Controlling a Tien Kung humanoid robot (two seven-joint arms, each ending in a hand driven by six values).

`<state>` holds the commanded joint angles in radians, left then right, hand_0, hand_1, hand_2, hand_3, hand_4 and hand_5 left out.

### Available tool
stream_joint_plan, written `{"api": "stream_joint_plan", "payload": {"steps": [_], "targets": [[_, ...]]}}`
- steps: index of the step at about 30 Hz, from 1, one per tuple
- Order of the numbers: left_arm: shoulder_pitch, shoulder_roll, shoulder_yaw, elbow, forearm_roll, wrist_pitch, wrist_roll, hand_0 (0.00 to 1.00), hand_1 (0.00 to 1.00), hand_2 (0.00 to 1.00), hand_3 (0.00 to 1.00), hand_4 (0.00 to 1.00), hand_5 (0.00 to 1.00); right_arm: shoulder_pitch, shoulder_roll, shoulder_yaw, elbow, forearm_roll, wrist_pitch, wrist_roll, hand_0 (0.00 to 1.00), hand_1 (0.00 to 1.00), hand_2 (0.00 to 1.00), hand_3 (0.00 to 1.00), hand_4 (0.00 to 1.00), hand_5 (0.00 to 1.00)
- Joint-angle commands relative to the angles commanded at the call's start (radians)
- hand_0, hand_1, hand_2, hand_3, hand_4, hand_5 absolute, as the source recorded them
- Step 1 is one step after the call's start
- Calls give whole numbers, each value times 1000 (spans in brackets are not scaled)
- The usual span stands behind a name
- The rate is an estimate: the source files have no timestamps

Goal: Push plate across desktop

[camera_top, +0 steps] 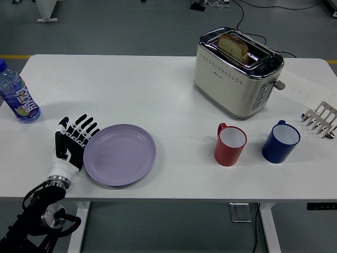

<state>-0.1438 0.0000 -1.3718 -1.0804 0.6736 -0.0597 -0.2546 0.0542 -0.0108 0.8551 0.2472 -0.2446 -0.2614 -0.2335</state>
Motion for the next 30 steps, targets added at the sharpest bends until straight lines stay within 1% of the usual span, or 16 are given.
{"api": "stream_joint_plan", "payload": {"steps": [5, 22, 30], "targets": [[-4, 0, 21, -1, -6, 0, -1, 737, 747, 703, 667, 547, 998, 0, 0, 1, 0, -3, 0, -2, 600, 540, 630, 621, 361, 568], [-39, 0, 107, 11, -20, 0, -6, 737, 747, 703, 667, 544, 998, 3, -3, -1, 0, -7, -1, 0, 600, 540, 629, 621, 362, 566], [-42, 0, 132, 13, -23, 0, -6, 736, 747, 703, 666, 543, 998, 1, -3, 2, 1, -13, -2, -2, 600, 539, 628, 621, 363, 565]]}}
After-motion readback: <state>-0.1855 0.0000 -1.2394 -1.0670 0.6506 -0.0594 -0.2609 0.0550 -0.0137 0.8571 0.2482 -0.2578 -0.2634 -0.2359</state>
